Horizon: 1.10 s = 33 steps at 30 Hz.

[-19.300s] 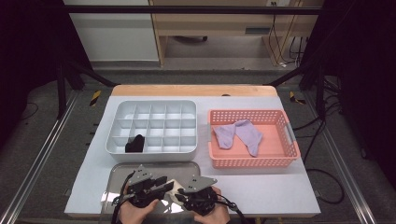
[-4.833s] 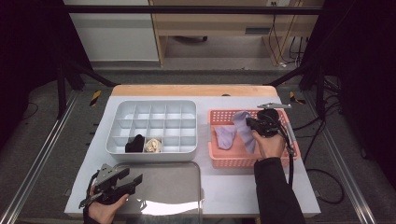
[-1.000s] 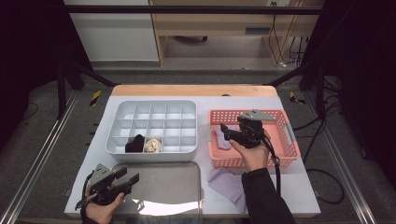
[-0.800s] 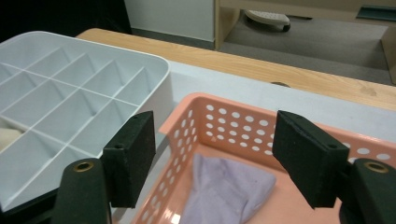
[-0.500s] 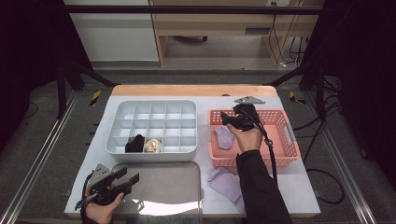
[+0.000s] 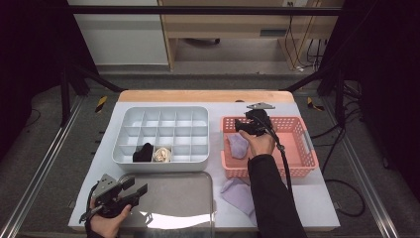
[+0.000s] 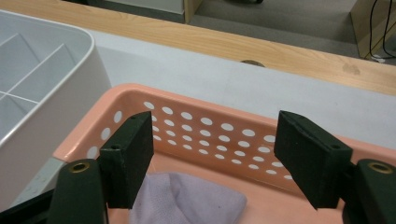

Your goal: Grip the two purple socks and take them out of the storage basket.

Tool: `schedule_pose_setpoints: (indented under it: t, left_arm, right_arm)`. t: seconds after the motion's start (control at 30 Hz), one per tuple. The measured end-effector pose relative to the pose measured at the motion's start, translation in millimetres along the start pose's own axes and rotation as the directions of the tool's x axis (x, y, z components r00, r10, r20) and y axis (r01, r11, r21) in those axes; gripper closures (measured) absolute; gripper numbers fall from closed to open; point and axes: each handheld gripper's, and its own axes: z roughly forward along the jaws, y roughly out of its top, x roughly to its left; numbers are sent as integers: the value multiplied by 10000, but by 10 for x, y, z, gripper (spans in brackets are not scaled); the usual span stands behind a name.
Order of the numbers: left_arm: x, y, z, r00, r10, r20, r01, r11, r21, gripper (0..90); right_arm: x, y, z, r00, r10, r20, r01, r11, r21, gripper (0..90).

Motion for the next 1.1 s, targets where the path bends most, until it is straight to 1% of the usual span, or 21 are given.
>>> schedule_pose_setpoints:
  t: [0.13,0.33,0.4,0.57,0.7,0.77,0.87,0.9,0.93,1.0,1.1]
  left_arm:
    - [0,0,-1,10000,-9,7,9,10000,-12,402]
    - [2,-2,1,10000,22,-6,-22,10000,6,403]
    - [6,-2,-3,10000,18,-19,-18,10000,-1,403]
    - [8,-2,-6,10000,24,-26,-24,10000,-13,403]
    - [9,-3,-7,10000,33,-24,-33,10000,-15,403]
    - [9,-3,-9,10000,38,-35,-38,10000,-21,403]
    - [9,-4,-7,10000,33,-26,-33,10000,-16,403]
    - [9,-4,-7,10000,20,-22,-20,10000,-20,403]
    - [9,-4,-8,10000,27,-23,-27,10000,-25,403]
    - [10,-4,-8,10000,49,-28,-49,10000,-14,403]
    - [5,-5,-6,10000,49,-39,-49,10000,-13,403]
  right_arm:
    - [-18,-31,77,9998,217,5,-217,9994,276,295]
    - [-17,-84,157,9998,184,-1,-183,9972,726,351]
    - [-11,-110,191,9998,192,3,-191,9948,1001,367]
    - [29,-155,249,9999,103,-123,-85,9903,1387,389]
    - [67,-191,299,9997,135,-225,-92,9837,1795,385]
    - [79,-212,327,9997,41,-229,5,9808,1950,379]
    - [92,-252,372,9997,99,-244,-42,9741,2259,374]
    - [94,-263,380,9996,121,-241,-63,9736,2280,373]
    - [85,-280,390,9994,182,-292,-112,9740,2263,374]
    - [58,-310,404,9986,440,-305,-351,9680,2484,377]
    - [25,-337,409,9982,562,-218,-484,9631,2646,390]
